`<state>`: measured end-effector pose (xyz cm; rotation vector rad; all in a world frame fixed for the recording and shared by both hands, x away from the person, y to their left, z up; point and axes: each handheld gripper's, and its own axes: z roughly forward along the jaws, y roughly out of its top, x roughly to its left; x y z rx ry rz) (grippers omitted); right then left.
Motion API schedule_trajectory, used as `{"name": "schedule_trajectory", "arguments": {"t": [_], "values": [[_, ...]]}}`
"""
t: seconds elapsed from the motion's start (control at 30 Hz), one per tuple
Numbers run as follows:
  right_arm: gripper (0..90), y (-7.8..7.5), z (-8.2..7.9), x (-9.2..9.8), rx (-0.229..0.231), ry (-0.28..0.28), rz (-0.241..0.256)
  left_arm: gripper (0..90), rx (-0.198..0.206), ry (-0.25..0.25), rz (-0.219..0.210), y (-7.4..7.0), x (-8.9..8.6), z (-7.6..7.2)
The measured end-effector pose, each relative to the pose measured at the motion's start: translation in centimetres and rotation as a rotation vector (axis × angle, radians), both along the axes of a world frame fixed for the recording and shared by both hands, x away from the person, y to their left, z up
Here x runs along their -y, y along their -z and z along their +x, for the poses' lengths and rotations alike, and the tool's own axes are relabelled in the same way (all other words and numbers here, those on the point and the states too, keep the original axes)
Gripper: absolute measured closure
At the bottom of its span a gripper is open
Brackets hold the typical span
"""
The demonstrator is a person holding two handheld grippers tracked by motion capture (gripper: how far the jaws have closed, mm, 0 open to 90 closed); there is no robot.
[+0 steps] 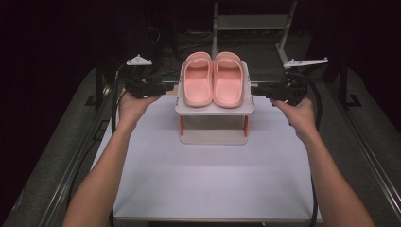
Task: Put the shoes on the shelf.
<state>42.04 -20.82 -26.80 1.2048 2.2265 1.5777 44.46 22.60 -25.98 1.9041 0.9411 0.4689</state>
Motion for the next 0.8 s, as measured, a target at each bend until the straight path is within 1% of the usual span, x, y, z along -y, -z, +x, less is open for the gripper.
{"name": "schedule_trajectory", "arguments": {"t": [0.03, 0.17, 0.3, 0.37, 0.43, 0.47, 0.57, 0.8], "values": [[47.1, 0.1, -0.2, 0.0, -0.009, -0.004, -0.003, 37.3, -0.001, 0.001, -0.001, 0.0, -0.1, -0.1], [46.7, 0.2, -0.6, 0.2, 0.003, 0.000, 0.005, 37.4, 0.002, -0.001, -0.002, 0.2, -0.3, -0.4], [45.8, 0.6, -0.9, 0.6, -0.006, 0.003, 0.011, 36.9, -0.003, -0.002, 0.002, 0.4, -0.6, -0.8], [44.5, 0.9, -1.1, 0.9, -0.019, 0.002, 0.020, 36.2, 0.000, -0.004, 0.001, 0.5, -0.8, -1.0], [44.5, 0.9, -1.2, 1.0, -0.018, 0.002, 0.023, 35.7, -0.001, -0.008, 0.004, 0.6, -1.0, -1.1], [44.5, 1.0, -1.3, 1.2, -0.007, 0.005, 0.035, 35.0, -0.003, -0.010, 0.001, 0.7, -1.1, -1.1], [43.8, 1.4, -1.5, 1.6, -0.016, 0.007, 0.047, 33.7, -0.003, -0.015, -0.003, 0.8, -1.3, -1.3], [41.7, 1.7, -1.9, 2.0, -0.024, 0.003, 0.049, 31.0, -0.001, -0.016, -0.004, 1.2, -1.6, -1.8]]}}
